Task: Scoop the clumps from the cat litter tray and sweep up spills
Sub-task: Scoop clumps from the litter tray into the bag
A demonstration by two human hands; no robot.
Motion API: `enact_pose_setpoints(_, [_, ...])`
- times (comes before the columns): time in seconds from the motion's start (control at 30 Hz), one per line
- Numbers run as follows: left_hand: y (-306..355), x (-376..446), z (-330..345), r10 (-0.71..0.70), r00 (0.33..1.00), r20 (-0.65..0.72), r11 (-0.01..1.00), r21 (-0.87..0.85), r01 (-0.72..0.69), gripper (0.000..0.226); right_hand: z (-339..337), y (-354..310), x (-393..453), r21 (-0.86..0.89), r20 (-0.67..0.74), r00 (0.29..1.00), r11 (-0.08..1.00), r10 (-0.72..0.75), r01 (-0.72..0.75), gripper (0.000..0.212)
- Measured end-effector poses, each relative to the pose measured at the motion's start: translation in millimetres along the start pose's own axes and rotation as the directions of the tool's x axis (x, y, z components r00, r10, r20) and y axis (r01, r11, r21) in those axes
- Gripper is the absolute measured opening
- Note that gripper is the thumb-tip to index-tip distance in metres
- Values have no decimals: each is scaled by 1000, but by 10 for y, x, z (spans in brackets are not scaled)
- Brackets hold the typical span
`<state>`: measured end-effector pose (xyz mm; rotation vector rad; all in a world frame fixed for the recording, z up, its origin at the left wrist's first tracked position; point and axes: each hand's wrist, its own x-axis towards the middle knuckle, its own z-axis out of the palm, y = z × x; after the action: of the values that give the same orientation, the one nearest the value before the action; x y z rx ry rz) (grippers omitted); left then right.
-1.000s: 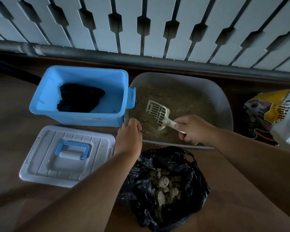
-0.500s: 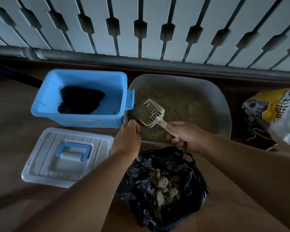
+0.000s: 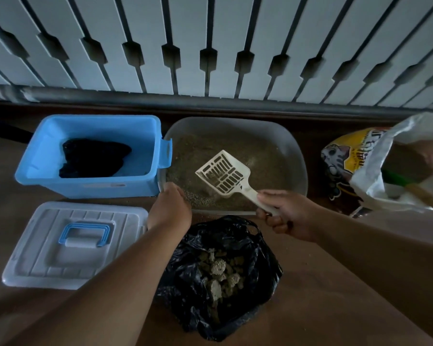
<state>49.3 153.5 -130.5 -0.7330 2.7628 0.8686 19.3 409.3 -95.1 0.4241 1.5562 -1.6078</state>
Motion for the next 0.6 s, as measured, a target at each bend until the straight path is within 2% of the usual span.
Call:
enact_pose_setpoints(0.43, [-24, -109, -147, 55, 998, 39, 998, -39, -53, 5, -76, -170, -192, -131, -51, 997, 990, -56, 49, 29])
enact_pose_setpoints(0.6, [-20, -104, -163, 51, 990, 129, 998, -39, -47, 6, -144, -231, -291, -308, 10, 996, 948, -86, 85, 26])
